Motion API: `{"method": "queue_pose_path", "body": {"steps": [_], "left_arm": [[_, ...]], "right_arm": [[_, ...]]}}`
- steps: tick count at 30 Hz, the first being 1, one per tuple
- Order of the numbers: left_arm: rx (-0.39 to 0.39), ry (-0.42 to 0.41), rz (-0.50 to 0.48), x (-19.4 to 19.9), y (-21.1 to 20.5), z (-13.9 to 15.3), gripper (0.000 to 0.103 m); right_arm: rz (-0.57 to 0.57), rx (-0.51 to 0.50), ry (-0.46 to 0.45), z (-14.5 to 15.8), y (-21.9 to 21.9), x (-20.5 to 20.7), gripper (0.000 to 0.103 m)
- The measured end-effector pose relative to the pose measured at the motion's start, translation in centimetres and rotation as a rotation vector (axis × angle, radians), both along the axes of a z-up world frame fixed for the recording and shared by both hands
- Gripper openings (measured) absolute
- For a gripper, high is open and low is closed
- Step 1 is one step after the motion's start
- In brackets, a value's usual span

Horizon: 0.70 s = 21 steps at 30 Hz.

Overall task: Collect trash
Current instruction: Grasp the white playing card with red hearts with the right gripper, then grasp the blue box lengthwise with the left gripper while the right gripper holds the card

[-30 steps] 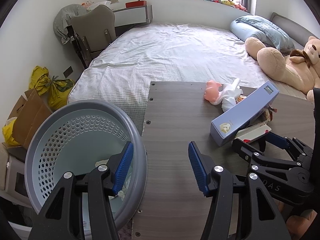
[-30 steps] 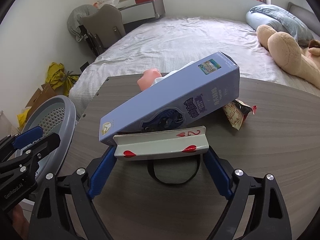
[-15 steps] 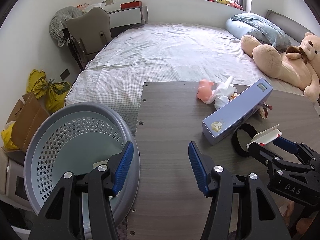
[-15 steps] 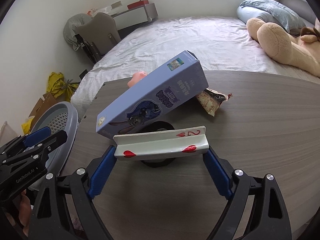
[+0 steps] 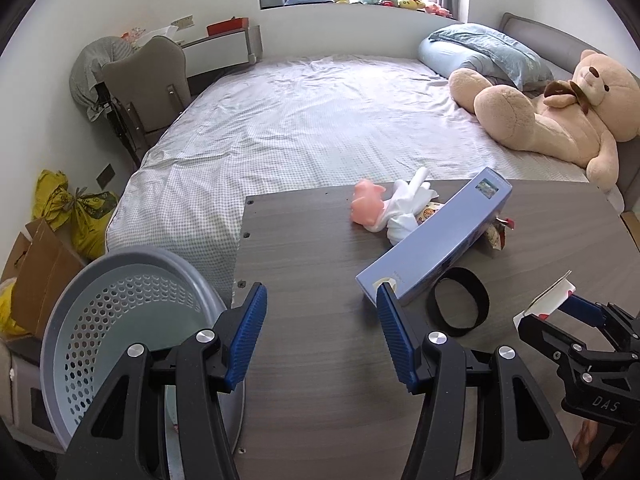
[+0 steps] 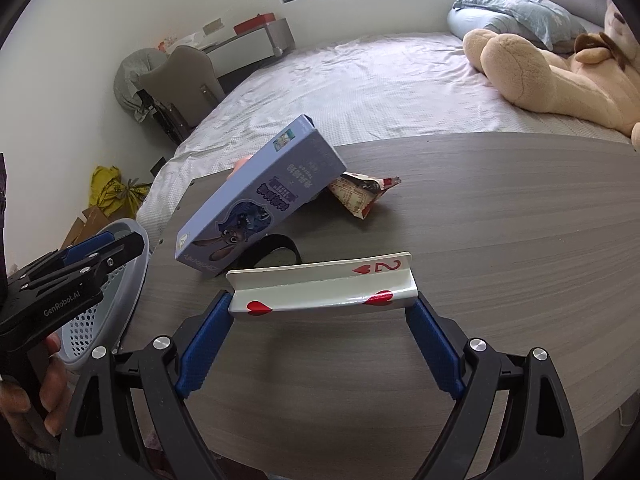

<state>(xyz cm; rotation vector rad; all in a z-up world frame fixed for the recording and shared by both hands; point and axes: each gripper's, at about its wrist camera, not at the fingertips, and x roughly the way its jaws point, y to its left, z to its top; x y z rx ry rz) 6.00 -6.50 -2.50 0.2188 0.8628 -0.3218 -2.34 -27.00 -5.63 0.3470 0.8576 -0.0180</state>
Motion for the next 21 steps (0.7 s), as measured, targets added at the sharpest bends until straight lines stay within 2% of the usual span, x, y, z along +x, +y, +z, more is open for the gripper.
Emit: {"method": "queue_pose_path", "body": {"steps": [6, 13, 21], "left_arm": [[0.014, 0.015, -0.087, 0.9, -1.9, -0.2, 0.055], [0.005, 0.046, -0.233, 1.0, -4.6, -0.8, 0.056], [0.045, 0.022, -0.295, 1.7, -6.3, -1.1, 0.056]], "right_arm": [[-0.032, 0.024, 0.002, -0.3, -1.1, -0.8, 0.085], [-0.062, 0.027, -0.004, 0.0, -2.1, -1.5, 0.085], [-0.088, 0.027, -0.004, 0.2, -3.0, -2.1, 0.085]]}}
